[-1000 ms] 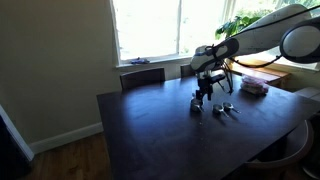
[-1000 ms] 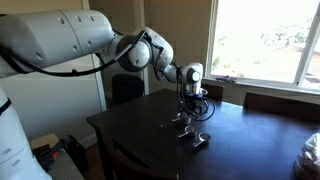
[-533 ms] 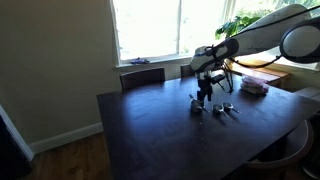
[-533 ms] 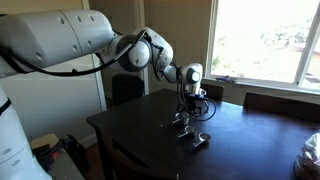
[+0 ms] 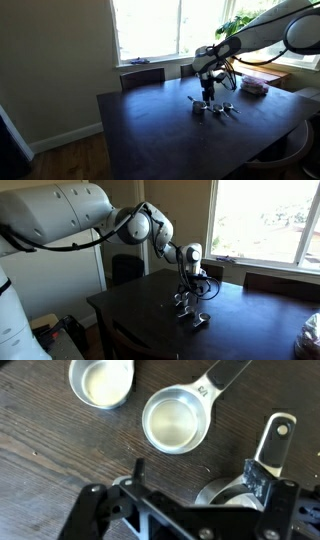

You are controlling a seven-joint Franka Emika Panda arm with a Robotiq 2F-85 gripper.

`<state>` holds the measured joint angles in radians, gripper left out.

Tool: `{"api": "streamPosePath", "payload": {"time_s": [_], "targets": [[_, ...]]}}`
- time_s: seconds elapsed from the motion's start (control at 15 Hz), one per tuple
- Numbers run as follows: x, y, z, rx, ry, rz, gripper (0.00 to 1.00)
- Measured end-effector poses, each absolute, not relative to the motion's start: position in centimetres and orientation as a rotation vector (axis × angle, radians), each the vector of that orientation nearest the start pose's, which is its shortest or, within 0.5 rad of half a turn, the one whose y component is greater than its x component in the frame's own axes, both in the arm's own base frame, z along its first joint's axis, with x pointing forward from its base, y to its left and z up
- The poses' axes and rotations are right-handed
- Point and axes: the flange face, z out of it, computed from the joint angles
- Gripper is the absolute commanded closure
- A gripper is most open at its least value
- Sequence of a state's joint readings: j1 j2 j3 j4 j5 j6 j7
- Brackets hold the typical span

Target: Stack the cups

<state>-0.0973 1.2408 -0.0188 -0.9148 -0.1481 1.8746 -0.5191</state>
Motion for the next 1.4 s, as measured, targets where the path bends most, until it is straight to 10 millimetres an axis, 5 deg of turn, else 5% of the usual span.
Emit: {"api": "streamPosePath", "payload": {"time_s": [0.67, 1.0, 1.4], "targets": [[71.4, -9.2, 9.9, -3.057, -0.987, 0.432, 0.0], [71.2, -9.5, 12.7, -3.087, -0.943, 0.165, 0.0], [70.8, -9.5, 13.5, -3.084, -0.925, 0.143, 0.0]]}}
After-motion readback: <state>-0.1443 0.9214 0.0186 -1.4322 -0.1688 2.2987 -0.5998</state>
